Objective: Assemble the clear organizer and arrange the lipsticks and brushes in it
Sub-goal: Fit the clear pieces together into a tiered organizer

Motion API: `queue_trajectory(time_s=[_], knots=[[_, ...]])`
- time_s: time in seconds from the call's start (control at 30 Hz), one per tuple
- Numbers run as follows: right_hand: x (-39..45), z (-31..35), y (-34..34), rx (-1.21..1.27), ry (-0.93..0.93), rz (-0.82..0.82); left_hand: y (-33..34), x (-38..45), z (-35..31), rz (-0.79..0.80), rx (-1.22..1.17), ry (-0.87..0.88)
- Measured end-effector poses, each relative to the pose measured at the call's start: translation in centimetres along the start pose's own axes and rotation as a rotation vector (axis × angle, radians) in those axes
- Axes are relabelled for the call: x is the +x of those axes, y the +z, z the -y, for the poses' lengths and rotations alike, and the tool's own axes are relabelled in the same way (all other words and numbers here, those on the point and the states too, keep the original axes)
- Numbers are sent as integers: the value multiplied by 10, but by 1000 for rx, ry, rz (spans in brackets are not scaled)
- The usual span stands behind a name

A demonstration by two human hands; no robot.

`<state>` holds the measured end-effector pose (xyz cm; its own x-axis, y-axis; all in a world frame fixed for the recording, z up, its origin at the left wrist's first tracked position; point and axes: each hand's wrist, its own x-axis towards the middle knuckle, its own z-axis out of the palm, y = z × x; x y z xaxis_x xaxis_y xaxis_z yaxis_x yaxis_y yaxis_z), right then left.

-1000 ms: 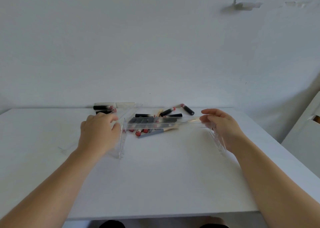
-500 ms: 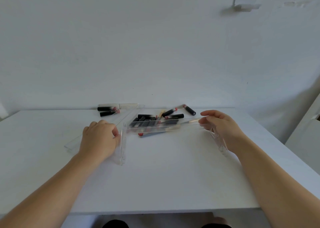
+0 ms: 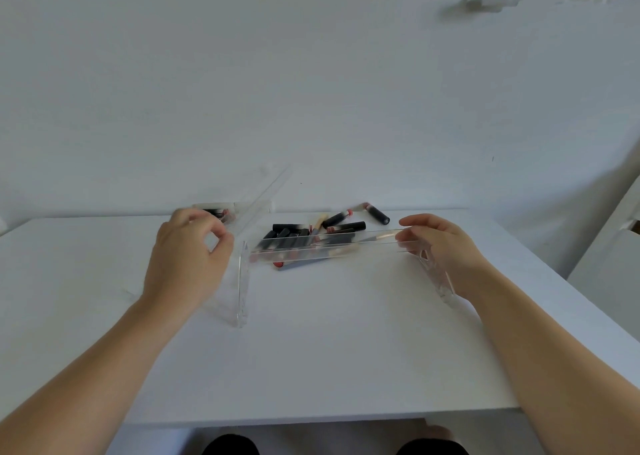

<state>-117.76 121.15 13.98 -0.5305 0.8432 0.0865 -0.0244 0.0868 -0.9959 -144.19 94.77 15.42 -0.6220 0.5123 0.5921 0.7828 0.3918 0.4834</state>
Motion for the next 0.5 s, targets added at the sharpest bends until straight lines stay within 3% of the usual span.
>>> queue_trajectory(time_s=[0.1,0.23,0.5], knots=[[0,-1,-1,-20,3,-3,-6,3,-7,-13,-112,57],[1,-2,-3,-69,5,-19,-8,6,-16,78,-259,261],[7,-3,-6,37,90,-34,9,-1,-27,310,-259,623]])
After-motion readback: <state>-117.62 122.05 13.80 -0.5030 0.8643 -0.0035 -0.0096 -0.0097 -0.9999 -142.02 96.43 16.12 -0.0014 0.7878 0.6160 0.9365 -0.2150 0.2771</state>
